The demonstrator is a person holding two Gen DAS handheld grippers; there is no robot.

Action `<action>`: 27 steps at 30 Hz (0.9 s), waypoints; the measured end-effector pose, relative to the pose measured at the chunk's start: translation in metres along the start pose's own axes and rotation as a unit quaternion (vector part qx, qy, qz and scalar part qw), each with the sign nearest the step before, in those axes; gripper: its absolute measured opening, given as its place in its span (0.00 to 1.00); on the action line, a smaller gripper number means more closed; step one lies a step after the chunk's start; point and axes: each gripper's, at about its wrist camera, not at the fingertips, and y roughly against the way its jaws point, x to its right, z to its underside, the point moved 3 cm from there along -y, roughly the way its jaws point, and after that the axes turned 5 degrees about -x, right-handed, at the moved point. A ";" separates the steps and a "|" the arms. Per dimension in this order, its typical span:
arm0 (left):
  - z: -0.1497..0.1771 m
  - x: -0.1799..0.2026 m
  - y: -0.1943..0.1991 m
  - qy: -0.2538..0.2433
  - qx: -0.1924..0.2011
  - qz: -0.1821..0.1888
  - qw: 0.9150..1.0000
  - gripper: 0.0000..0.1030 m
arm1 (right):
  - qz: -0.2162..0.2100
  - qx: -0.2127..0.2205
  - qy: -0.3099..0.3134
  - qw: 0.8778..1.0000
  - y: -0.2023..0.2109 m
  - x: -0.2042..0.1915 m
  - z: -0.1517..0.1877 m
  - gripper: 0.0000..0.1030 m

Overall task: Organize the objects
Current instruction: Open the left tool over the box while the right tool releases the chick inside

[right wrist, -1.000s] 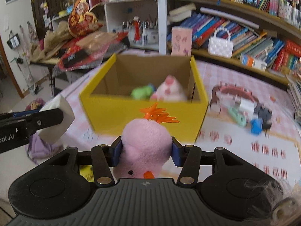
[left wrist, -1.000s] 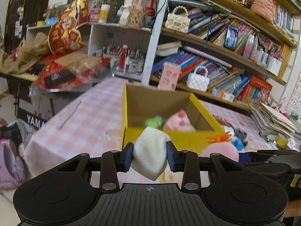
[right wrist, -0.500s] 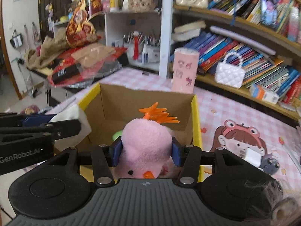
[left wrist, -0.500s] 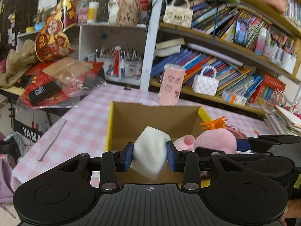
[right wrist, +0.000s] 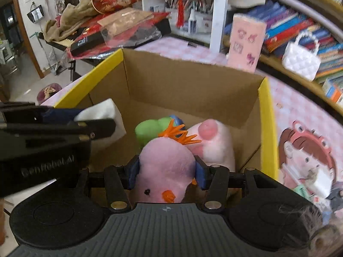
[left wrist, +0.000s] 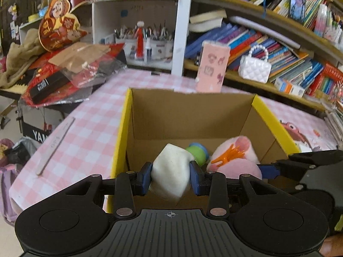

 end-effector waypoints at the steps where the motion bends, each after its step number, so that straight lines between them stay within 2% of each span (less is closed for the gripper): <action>1: 0.001 -0.001 -0.002 0.003 -0.003 -0.001 1.000 0.35 | -0.005 -0.007 -0.006 1.000 -0.004 0.002 0.000 0.48; 5: 0.001 0.003 -0.003 -0.007 -0.002 -0.008 1.000 0.37 | -0.010 -0.023 -0.018 1.000 -0.017 0.004 0.001 0.48; 8: 0.000 0.002 -0.004 -0.003 -0.002 -0.008 1.000 0.38 | -0.008 -0.023 -0.019 1.000 -0.017 0.004 0.001 0.47; 11: 0.000 0.001 -0.001 0.003 -0.001 -0.003 1.000 0.43 | -0.002 -0.017 -0.022 1.000 -0.012 0.003 0.002 0.51; 13: 0.000 0.000 0.006 0.003 0.012 -0.002 1.000 0.56 | 0.001 -0.004 -0.027 1.000 -0.004 0.002 0.004 0.58; 15: 0.000 0.000 0.017 0.001 0.030 -0.001 1.000 0.62 | 0.005 0.012 -0.028 1.000 0.006 0.001 0.004 0.63; 18: -0.001 0.002 0.036 0.001 0.058 0.005 0.998 0.62 | 0.010 0.040 -0.031 0.999 0.026 -0.003 0.005 0.64; 20: 0.000 0.002 0.051 0.005 0.077 0.010 0.997 0.66 | 0.017 0.063 -0.033 0.997 0.041 -0.006 0.006 0.67; 22: 0.003 0.000 0.067 0.010 0.096 0.012 0.995 0.75 | 0.024 0.085 -0.034 0.995 0.058 -0.010 0.010 0.71; 24: 0.007 -0.002 0.081 0.016 0.112 0.013 0.993 0.79 | 0.031 0.102 -0.036 0.994 0.072 -0.013 0.013 0.71; 27: 0.017 -0.008 0.098 0.023 0.126 0.012 0.992 0.82 | 0.041 0.120 -0.038 0.991 0.091 -0.020 0.021 0.72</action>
